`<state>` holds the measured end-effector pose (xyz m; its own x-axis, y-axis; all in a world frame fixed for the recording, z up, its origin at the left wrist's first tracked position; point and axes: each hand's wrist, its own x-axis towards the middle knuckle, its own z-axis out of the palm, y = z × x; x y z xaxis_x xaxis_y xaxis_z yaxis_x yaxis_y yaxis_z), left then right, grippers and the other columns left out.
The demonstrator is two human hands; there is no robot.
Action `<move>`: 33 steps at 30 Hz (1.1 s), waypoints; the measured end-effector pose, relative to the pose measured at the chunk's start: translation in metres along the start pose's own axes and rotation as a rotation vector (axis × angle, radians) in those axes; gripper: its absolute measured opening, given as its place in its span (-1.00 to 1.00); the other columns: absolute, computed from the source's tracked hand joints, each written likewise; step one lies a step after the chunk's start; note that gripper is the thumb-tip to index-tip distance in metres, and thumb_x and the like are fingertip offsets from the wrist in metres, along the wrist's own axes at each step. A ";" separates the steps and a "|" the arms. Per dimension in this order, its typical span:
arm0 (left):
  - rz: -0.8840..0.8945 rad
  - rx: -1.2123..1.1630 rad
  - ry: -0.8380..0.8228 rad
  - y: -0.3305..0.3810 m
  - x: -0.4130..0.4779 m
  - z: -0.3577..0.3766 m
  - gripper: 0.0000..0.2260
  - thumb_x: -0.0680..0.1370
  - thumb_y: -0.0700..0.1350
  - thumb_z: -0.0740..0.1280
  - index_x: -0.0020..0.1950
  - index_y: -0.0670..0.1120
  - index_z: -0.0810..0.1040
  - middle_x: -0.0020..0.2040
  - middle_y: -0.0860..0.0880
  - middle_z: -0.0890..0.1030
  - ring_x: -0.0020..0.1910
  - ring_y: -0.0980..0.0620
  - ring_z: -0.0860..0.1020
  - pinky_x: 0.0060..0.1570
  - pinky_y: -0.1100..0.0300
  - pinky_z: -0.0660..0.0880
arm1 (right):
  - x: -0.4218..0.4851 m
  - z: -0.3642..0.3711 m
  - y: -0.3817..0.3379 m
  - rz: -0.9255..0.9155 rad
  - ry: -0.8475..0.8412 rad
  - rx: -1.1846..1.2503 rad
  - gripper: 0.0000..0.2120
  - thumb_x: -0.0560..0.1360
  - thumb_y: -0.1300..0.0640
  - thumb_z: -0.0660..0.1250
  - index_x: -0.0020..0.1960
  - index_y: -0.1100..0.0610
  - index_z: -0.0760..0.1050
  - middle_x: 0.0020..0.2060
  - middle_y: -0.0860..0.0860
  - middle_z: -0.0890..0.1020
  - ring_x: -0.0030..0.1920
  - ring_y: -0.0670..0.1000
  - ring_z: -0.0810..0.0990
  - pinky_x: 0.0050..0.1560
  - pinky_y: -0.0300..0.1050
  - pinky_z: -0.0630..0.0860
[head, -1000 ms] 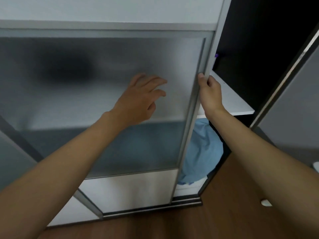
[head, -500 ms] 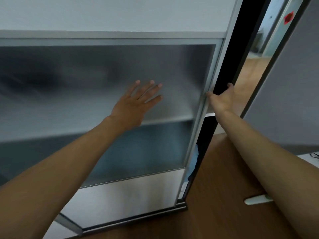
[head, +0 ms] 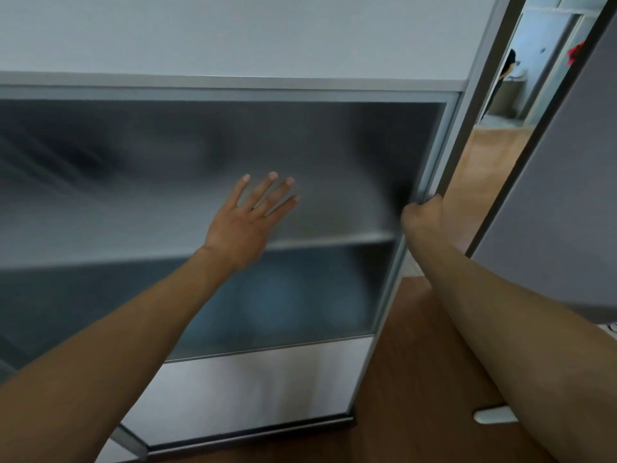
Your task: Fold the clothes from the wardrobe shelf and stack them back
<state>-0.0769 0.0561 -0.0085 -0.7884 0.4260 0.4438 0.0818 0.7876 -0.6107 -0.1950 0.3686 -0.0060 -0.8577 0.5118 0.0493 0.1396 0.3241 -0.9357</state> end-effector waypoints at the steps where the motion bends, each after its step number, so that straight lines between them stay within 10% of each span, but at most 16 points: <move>1: -0.001 0.007 -0.015 0.001 -0.001 0.002 -0.11 0.44 -0.10 0.33 0.63 0.04 -0.13 0.63 -0.04 -0.24 0.61 -0.15 -0.15 0.53 -0.20 -0.20 | 0.001 -0.001 0.003 -0.010 0.018 -0.007 -0.51 0.55 0.30 0.19 0.47 0.31 0.27 0.36 0.22 0.45 0.40 0.21 0.42 0.41 -0.01 0.35; 11: -0.076 0.035 -0.198 0.015 -0.005 0.007 0.03 0.44 -0.02 0.36 0.57 0.00 -0.42 0.53 -0.08 -0.52 0.51 -0.17 -0.49 0.44 -0.28 -0.36 | 0.009 0.004 0.025 -0.120 0.063 -0.005 -0.83 0.58 0.27 0.16 -0.02 0.00 0.28 -0.03 0.07 0.38 -0.03 0.04 0.38 0.00 -0.09 0.31; 21: -0.108 -0.100 -0.253 0.022 -0.006 -0.012 -0.02 0.45 0.00 0.34 0.60 0.00 -0.33 0.58 -0.07 -0.42 0.52 -0.18 -0.43 0.48 -0.28 -0.28 | -0.009 -0.002 0.010 -0.036 0.057 0.042 -0.59 0.49 0.35 0.23 0.34 0.22 0.35 0.11 0.13 0.53 0.20 0.16 0.51 0.27 0.00 0.45; 24: -0.072 -0.123 -0.226 0.016 -0.009 -0.019 -0.09 0.46 0.01 0.33 0.63 -0.01 -0.20 0.60 -0.07 -0.38 0.58 -0.18 -0.32 0.53 -0.24 -0.22 | -0.037 -0.003 -0.004 0.009 0.057 0.168 -0.40 0.50 0.29 0.28 0.51 0.26 0.20 0.42 0.20 0.38 0.42 0.18 0.37 0.43 -0.09 0.27; 33: -0.111 -0.541 -0.091 -0.026 -0.044 -0.039 -0.41 0.46 -0.20 0.30 0.52 -0.13 0.35 0.55 -0.12 0.33 0.53 -0.12 0.29 0.53 -0.03 0.12 | -0.148 0.028 -0.052 -0.339 -0.299 0.357 -0.57 0.54 0.38 0.22 0.39 0.19 0.40 0.25 -0.01 0.50 0.17 -0.04 0.51 0.12 -0.30 0.41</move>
<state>-0.0206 0.0339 0.0133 -0.8574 0.3064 0.4135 0.2777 0.9519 -0.1295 -0.0890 0.2534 0.0254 -0.9352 0.1619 0.3151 -0.2991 0.1156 -0.9472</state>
